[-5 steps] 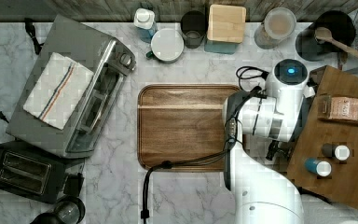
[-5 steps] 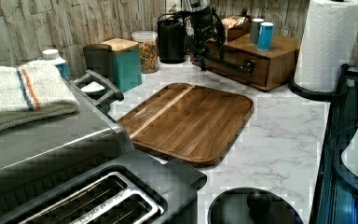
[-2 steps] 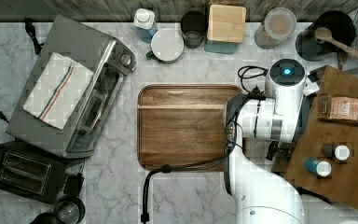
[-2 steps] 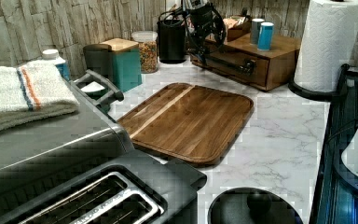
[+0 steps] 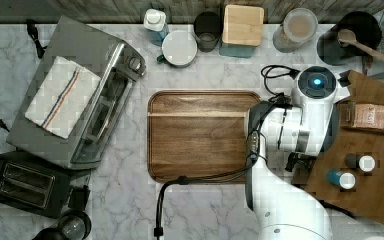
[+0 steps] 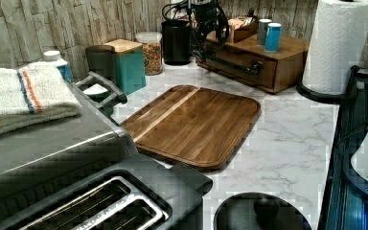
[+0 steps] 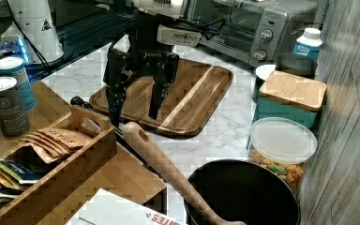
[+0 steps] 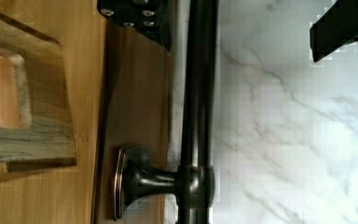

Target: Open the drawer.

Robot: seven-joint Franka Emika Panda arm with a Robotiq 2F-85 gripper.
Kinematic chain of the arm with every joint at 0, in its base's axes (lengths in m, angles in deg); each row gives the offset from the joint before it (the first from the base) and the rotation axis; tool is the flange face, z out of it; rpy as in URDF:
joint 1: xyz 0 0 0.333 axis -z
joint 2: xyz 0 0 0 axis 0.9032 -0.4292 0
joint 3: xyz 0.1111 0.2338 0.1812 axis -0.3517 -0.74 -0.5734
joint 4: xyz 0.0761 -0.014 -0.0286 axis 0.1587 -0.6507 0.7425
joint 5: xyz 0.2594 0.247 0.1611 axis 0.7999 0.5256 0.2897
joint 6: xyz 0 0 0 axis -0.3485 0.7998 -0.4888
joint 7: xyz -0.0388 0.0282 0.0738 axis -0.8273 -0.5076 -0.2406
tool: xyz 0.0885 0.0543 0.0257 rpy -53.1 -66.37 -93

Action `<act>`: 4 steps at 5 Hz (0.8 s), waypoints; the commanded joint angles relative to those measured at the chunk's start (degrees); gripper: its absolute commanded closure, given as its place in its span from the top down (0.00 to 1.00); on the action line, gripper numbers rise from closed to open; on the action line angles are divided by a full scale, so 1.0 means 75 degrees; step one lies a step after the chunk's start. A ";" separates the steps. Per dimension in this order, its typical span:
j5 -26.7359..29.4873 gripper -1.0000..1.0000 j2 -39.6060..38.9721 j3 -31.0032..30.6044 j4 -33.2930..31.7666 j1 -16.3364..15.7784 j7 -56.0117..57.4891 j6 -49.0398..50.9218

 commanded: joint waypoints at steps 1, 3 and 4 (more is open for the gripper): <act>0.0359 1.00 0.0051 0.0329 -0.0366 0.0262 -0.0641 -0.0305; 0.1150 1.00 -0.0099 0.0011 -0.0836 0.0497 -0.0421 -0.0889; 0.1020 1.00 -0.0195 0.0178 -0.1124 0.0351 -0.0435 -0.1405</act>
